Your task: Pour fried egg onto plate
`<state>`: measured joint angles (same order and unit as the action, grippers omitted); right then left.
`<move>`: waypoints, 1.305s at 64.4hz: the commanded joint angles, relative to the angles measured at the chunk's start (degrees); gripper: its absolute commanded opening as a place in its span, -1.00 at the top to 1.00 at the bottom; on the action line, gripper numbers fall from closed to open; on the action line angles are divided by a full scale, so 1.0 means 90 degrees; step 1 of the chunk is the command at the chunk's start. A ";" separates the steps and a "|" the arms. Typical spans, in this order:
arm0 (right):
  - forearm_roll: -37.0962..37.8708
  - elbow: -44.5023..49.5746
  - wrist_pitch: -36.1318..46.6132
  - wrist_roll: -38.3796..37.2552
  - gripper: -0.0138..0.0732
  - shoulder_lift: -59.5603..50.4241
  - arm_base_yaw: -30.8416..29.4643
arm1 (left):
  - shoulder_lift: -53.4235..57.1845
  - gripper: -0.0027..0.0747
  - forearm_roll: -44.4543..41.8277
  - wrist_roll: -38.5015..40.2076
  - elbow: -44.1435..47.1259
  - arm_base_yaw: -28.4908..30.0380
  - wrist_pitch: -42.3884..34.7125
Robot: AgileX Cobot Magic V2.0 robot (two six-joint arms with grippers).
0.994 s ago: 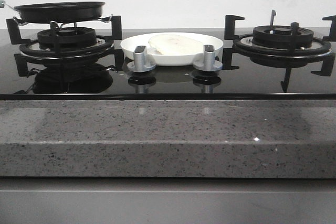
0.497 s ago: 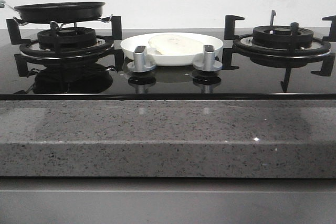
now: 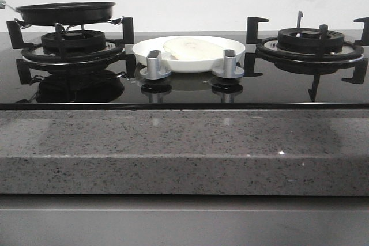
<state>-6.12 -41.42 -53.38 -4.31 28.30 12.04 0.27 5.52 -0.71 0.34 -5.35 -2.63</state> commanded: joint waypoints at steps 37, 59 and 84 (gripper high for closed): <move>0.1267 0.2424 0.3906 0.0057 0.84 -0.1836 -0.0366 | 0.0122 0.98 0.0042 0.0042 0.0039 0.0003 -0.0548; 0.1260 0.4551 0.6276 0.0057 0.84 -0.3038 -0.1218 | 0.0122 0.98 0.0042 0.0042 0.0039 0.0003 -0.0548; 0.1260 0.4742 0.6243 0.0057 0.84 -0.3332 -0.1240 | 0.0110 0.98 0.0042 0.0042 0.0039 0.0003 -0.0548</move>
<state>4.35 1.46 -1.32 -4.31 -0.60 1.25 0.27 5.52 -0.71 0.34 -5.35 -2.72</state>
